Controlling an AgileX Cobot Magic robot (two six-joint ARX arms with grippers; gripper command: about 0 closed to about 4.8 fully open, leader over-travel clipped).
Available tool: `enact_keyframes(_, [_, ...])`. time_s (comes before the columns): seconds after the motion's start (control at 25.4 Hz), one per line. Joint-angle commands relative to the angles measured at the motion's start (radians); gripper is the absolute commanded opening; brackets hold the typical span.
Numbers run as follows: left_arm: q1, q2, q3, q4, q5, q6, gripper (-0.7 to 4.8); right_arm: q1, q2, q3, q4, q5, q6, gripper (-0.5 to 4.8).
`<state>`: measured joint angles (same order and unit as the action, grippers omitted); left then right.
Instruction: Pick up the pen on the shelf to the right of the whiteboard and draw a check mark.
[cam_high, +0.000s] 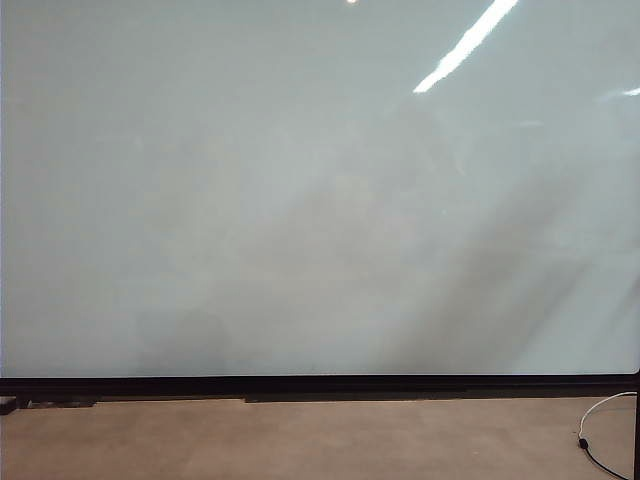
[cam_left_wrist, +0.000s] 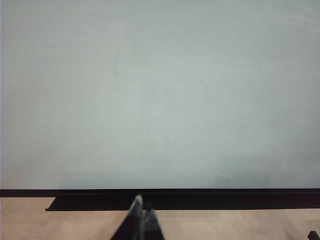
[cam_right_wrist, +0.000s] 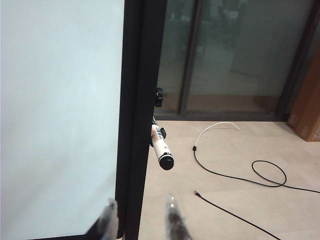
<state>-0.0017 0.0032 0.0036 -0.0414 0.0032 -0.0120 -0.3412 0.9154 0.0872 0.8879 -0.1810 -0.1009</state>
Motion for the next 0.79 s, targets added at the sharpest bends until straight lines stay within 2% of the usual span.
enact_keyframes(0.04, [0.000,0.000,0.003,0.013,0.000,0.004,-0.05,-0.002,0.105,0.005,0.156,-0.036,0.003,1.37])
enact_keyframes(0.24, [0.000,0.000,0.003,0.013,0.000,0.004,-0.04,-0.001,0.241,0.031,0.249,-0.066,0.004,1.49])
enact_keyframes(0.47, [0.000,0.000,0.003,0.013,0.000,0.004,-0.04,-0.006,0.291,0.043,0.290,-0.066,0.003,1.49])
enact_keyframes(0.55, [0.000,0.000,0.003,0.013,0.000,0.004,-0.04,-0.031,0.313,0.047,0.299,-0.095,0.003,1.50])
enact_keyframes(0.67, [0.000,0.000,0.003,0.013,0.000,0.004,-0.04,-0.053,0.335,0.056,0.300,-0.113,0.004,1.82])
enact_keyframes(0.79, [0.000,0.000,0.003,0.013,0.000,0.004,-0.04,-0.069,0.344,0.066,0.299,-0.130,0.004,1.83])
